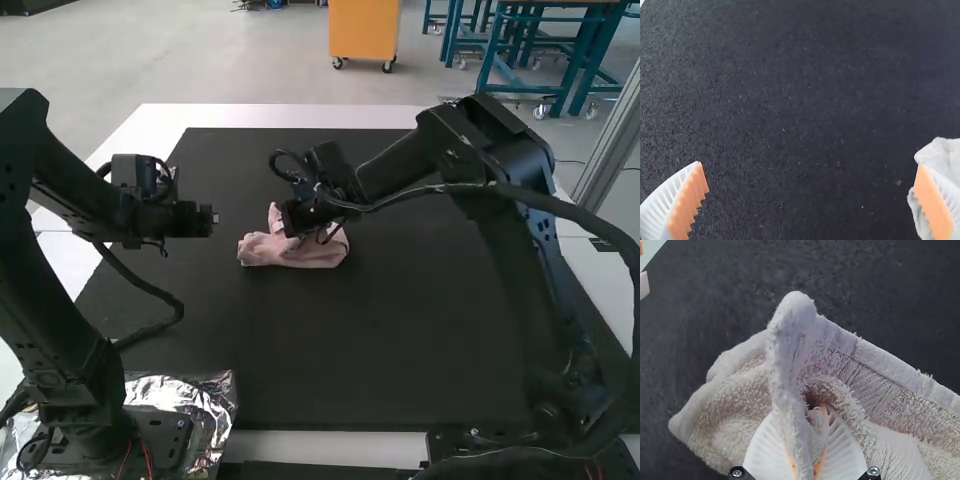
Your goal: Fold the towel.
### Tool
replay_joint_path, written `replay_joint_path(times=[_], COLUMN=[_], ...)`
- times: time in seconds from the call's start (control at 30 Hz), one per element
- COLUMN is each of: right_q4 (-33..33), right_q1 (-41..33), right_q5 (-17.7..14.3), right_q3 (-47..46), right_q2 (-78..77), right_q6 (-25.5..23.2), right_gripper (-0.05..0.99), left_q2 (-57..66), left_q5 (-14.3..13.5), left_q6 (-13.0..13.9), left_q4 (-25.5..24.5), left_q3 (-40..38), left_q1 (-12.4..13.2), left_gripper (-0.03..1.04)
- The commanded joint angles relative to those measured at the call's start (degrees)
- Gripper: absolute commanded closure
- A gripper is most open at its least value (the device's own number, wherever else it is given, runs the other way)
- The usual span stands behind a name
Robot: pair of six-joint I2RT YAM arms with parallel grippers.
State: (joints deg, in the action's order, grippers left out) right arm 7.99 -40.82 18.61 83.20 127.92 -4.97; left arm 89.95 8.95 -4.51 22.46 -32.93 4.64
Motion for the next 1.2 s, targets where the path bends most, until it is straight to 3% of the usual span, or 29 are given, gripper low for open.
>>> replay_joint_path(times=[0.0, 0.2, 0.27, 0.43, 0.5, 0.6, 0.87, 0.9, 1.0, 1.17], right_q4=[-0.25, -1.84, -2.36, -6.41, -7.81, -7.99, -9.31, -9.75, -9.04, -2.01], right_q1=[-1.90, -4.71, -5.50, -6.56, -6.91, -6.73, -4.80, -4.36, -2.60, -0.31], right_q5=[-0.33, -0.33, -0.33, -0.33, -0.42, -0.42, -0.51, -0.42, 0.55, 0.90], right_q3=[3.90, 7.86, 8.82, 11.02, 11.46, 11.46, 11.02, 10.58, 7.94, 2.32], right_q2=[1.37, 3.92, 4.27, 3.65, 2.07, -1.71, -8.74, -9.18, -10.32, -10.23], right_q6=[-0.74, -1.71, -2.15, -1.97, -1.80, -1.53, -1.09, -0.92, -0.65, -0.30], right_gripper=[0.96, 0.95, 0.81, 0.35, 0.25, 0.22, 0.24, 0.36, 0.95, 0.96], left_q2=[-0.39, -0.39, -0.39, -0.39, -0.39, -0.48, -0.39, -0.39, -0.48, -0.66], left_q5=[-0.51, -0.51, -0.51, -0.51, -0.60, -0.60, -0.86, -0.86, -0.86, -0.95], left_q6=[0.38, 0.47, 0.47, 0.38, 0.47, 0.56, 0.29, 0.29, 0.29, 0.21], left_q4=[1.27, 1.54, 1.54, 1.54, 1.54, 1.54, 2.94, 2.94, 2.94, 2.68], left_q3=[0.76, 1.46, 1.81, 2.25, 2.25, 2.25, 1.99, 1.99, 1.64, 1.37], left_q1=[0.45, 0.45, 0.45, 0.45, 0.45, 0.54, 0.45, 0.45, 0.45, 0.45], left_gripper=[0.04, 0.04, 0.04, 0.04, 0.04, 0.04, 0.04, 0.04, 0.04, 0.04])
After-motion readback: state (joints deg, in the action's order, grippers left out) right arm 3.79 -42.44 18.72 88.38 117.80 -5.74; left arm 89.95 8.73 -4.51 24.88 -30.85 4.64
